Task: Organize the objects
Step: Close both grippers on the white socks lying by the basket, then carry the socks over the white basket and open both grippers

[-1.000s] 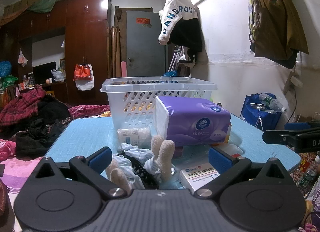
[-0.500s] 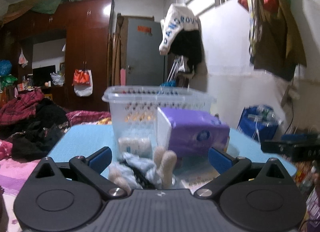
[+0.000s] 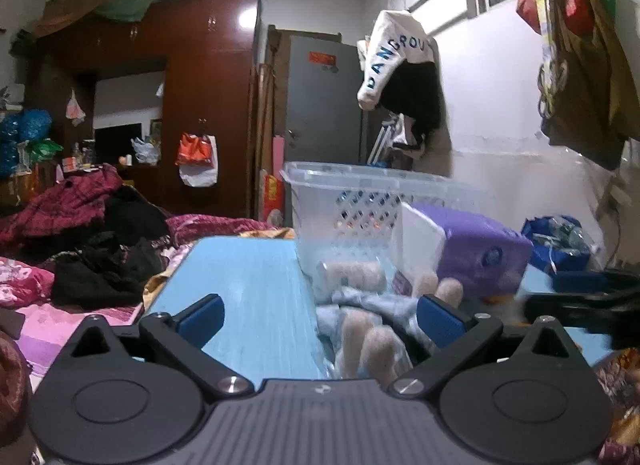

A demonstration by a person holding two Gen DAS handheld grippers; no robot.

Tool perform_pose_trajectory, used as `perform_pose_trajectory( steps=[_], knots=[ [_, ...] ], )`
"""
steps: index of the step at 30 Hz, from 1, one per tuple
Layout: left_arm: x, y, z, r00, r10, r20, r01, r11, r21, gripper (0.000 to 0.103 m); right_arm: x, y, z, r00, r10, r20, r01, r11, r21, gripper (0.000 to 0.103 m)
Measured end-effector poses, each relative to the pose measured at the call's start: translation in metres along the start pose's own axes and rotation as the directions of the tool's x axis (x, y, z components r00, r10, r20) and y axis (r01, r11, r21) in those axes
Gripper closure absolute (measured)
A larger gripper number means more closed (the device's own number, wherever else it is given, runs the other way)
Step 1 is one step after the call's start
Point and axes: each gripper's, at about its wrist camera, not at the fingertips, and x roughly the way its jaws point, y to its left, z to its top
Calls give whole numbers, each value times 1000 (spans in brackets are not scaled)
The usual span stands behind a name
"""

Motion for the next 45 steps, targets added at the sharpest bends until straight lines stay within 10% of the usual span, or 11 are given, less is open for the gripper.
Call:
perform_pose_trajectory(
  steps=[9,17,28,45],
  knots=[
    [9,-1,-18,997,-55,-54,56,998,19,19,25,15,-3,999,43,-22,-43,999,-22,29],
    [13,5,-22,993,-98,-57,97,995,-21,74,32,25,-1,996,84,-5,-84,996,-40,63],
    [11,2,-22,995,-90,-37,90,996,6,81,42,36,0,996,85,-19,-86,993,-86,87],
    [-21,1,27,980,-129,153,126,992,33,84,13,38,51,983,145,117,-127,981,-148,89]
  ],
)
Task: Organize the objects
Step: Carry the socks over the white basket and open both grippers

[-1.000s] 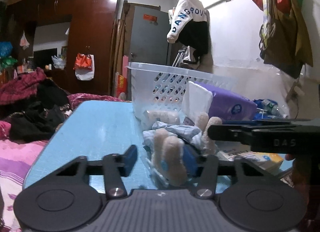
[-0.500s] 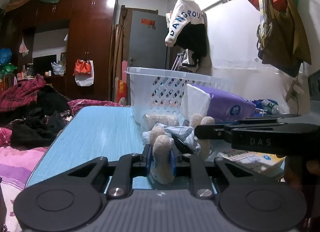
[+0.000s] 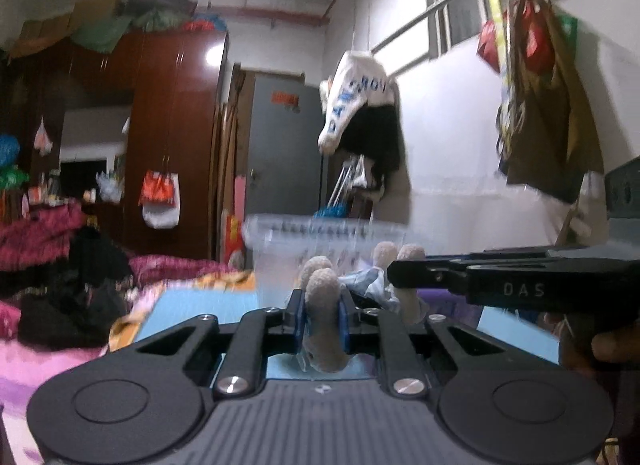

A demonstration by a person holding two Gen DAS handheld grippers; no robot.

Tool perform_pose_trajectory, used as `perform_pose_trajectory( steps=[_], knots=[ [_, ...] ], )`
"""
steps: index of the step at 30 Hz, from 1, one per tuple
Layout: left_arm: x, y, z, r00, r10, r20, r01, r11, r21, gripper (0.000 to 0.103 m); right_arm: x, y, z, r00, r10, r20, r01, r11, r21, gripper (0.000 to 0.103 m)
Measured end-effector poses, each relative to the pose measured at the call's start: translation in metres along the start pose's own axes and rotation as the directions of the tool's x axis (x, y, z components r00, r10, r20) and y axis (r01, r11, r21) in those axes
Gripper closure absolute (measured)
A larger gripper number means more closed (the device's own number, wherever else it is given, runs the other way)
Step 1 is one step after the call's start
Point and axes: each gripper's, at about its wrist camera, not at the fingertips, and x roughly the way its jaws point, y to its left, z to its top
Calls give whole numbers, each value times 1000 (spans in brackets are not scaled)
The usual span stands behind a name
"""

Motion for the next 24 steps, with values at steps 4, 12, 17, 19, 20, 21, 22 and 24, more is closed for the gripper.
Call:
perform_pose_trajectory(
  steps=[4,12,17,19,20,21,22,24],
  knots=[
    [18,-10,37,998,-30,48,28,999,46,84,-1,-15,34,999,-17,35,17,1000,-4,89],
    [119,-26,94,994,-95,53,89,990,112,84,40,-75,85,988,-148,50,148,989,10,89],
    [196,-28,99,990,-110,-84,122,982,142,84,87,-119,87,982,-182,-48,185,981,65,89],
    [218,-28,93,985,-104,-140,126,980,154,84,102,-131,81,976,-199,-90,207,975,86,89],
    [229,-28,90,981,-98,-167,125,980,154,84,108,-135,76,974,-198,-110,209,973,98,89],
    [236,-27,86,979,-91,-184,120,981,153,84,113,-138,71,972,-196,-126,211,971,113,89],
    [239,-26,81,979,-82,-188,113,981,158,84,111,-143,65,972,-193,-135,210,970,123,89],
    [242,-25,74,979,-75,-191,107,981,161,83,115,-145,56,969,-197,-151,216,968,128,89]
  ],
)
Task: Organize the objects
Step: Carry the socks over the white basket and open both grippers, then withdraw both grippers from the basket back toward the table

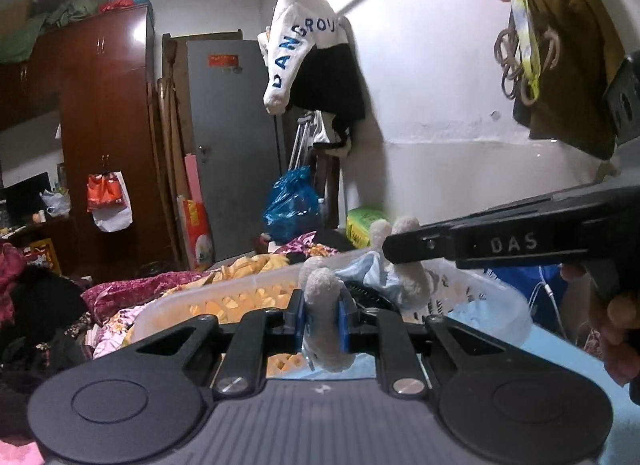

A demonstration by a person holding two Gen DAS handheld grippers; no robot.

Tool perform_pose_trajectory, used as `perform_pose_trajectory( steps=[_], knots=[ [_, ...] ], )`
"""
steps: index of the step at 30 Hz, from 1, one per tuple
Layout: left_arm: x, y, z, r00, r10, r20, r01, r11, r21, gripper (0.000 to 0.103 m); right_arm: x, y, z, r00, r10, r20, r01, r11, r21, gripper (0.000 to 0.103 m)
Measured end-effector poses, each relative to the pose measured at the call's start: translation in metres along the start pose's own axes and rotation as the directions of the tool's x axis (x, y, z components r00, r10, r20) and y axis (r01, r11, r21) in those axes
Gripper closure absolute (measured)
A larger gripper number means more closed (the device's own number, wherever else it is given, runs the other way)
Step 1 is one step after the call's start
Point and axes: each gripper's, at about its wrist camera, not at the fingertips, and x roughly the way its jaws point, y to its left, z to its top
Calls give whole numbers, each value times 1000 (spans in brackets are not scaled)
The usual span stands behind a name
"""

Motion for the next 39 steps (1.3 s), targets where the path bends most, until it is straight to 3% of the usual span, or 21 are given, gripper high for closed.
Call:
perform_pose_trajectory(
  steps=[3,4,5,6,7,9,11,15,23,26,30,39],
  knots=[
    [1,1,-5,1000,21,10,-21,1000,5,78,2,-1,-5,1000,-1,-16,1,1000,5,86],
    [0,1,-5,999,40,19,-40,999,15,69,1,-1,-5,1000,1,-21,-1,1000,7,79],
    [0,0,-4,997,72,28,-73,997,25,48,2,-6,0,1000,-1,-22,1,1000,10,72],
    [-1,2,-5,995,93,38,-94,995,25,36,-2,-7,0,1000,-20,-9,20,1000,23,53],
    [-2,4,-4,994,102,50,-103,994,19,17,-8,-10,2,999,-36,14,35,999,40,35],
    [-15,7,-5,991,93,92,-93,996,-6,14,-21,-17,2,997,-46,54,42,997,67,12],
    [-32,10,-7,991,64,118,-62,998,-25,0,-39,-20,-1,996,-45,81,39,996,79,11],
    [-66,3,-18,990,39,134,-36,999,-27,0,-79,-25,-16,994,-47,95,38,995,88,1],
    [-144,-21,-75,987,73,146,-65,996,-54,0,-153,-32,-91,987,5,160,-24,992,121,0],
    [-159,-23,-101,991,33,131,-24,997,-71,0,-155,-32,-118,990,6,142,-25,991,129,0],
    [-165,-18,-130,994,15,108,-5,995,-99,0,-144,-29,-125,994,6,107,-17,995,101,0],
    [-172,-36,-152,996,-22,82,28,997,-73,1,-154,-14,-147,990,35,134,-47,995,88,0]
  ],
)
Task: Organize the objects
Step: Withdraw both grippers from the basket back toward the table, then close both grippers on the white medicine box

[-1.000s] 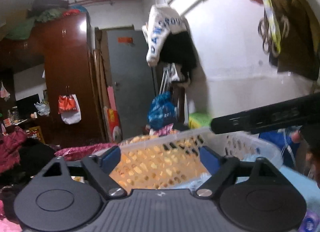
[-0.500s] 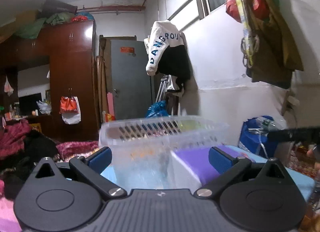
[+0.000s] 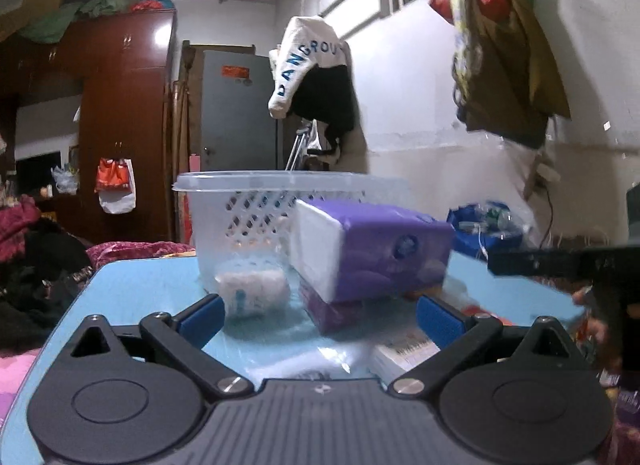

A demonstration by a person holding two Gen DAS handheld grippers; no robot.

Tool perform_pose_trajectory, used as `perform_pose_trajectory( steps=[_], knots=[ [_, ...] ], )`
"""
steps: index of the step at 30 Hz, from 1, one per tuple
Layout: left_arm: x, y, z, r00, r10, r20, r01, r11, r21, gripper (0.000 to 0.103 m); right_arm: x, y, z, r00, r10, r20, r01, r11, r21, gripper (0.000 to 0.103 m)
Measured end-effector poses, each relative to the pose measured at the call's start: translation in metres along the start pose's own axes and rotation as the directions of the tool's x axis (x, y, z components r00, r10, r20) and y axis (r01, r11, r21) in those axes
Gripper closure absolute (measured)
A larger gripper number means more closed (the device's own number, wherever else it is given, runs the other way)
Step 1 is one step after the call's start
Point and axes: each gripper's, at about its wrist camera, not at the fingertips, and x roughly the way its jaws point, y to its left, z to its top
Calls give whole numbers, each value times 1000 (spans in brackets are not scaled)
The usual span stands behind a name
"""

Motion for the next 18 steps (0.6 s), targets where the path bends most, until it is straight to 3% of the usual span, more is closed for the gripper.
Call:
perform_pose_trajectory(
  steps=[3,10,13,18],
  knots=[
    [-9,-9,-7,1000,6,-10,-6,1000,18,1,-11,3,-4,1000,3,-6,-3,999,-35,0],
    [-18,-38,-22,997,-70,-17,71,996,50,3,-32,15,-28,999,-22,-28,17,983,-184,0],
    [-10,-45,-32,993,-104,-48,106,993,52,10,-26,12,-31,998,39,-50,-48,980,-195,1],
    [-7,-49,-42,985,-159,-63,161,986,39,11,-8,12,-42,993,60,-102,-79,978,-192,9]
  ],
)
